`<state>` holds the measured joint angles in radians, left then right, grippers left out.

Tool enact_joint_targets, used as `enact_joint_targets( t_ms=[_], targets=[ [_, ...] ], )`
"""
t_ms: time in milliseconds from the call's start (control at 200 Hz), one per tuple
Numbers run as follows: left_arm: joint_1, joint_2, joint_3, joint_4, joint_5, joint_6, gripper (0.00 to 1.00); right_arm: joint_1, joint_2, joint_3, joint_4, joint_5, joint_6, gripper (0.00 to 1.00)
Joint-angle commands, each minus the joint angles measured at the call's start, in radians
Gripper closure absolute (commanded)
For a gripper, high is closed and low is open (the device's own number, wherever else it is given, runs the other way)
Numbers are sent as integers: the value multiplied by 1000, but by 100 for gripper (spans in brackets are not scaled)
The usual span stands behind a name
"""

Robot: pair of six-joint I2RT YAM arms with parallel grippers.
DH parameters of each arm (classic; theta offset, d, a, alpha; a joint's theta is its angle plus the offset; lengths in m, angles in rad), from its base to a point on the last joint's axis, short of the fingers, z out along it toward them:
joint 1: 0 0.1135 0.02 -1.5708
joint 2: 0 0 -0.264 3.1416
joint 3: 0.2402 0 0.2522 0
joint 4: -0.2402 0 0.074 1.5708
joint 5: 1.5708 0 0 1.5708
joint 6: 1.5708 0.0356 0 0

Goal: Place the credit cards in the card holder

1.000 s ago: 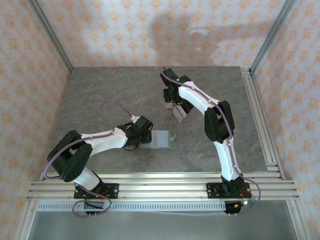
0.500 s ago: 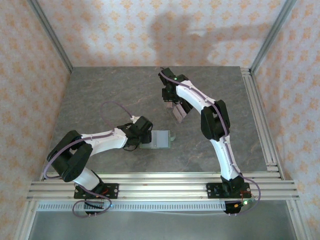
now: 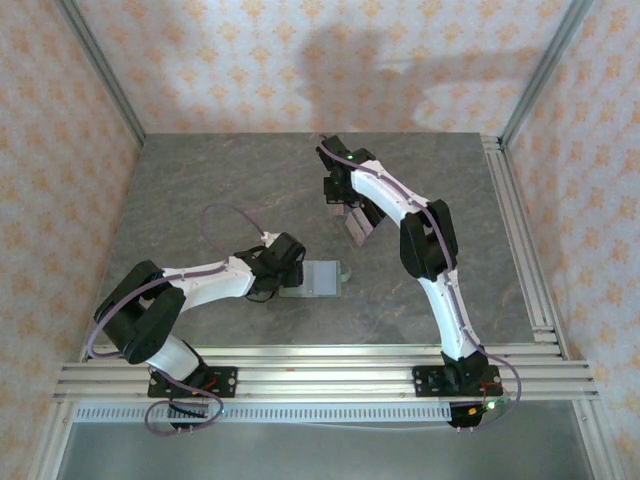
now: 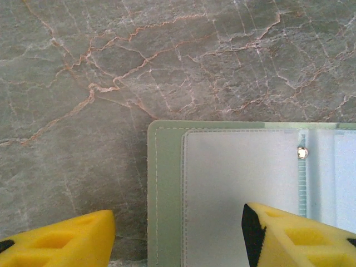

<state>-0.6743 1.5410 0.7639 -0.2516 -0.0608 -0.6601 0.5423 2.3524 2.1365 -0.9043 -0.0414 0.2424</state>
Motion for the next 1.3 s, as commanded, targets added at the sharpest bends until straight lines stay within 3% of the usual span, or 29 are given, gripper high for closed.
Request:
enact_joint_targets(
  t_ms=[0, 185, 415, 656, 836, 1021, 1296],
  targets=[
    [-6, -7, -11, 13, -31, -5, 37, -5, 18, 38, -41, 22, -16, 89],
    [-6, -8, -10, 15, -28, -5, 37, -5, 11, 56, -54, 11, -34, 100],
    [-7, -13, 3, 2, -27, -6, 37, -5, -20, 86, -59, -66, -49, 100],
    [-7, -10, 25, -33, -53, 9, 37, 0, -150, 31, -12, -186, -23, 100],
    [-7, -4, 25, -54, -79, 9, 37, 9, -317, -181, 106, -273, 10, 100],
    [-7, -7, 33, -112, -120, 5, 37, 23, -549, -560, 284, -376, 83, 100],
    [-6, 8, 31, -154, -147, -1, 37, 165, -738, -977, 466, -436, 196, 100]
  ],
)
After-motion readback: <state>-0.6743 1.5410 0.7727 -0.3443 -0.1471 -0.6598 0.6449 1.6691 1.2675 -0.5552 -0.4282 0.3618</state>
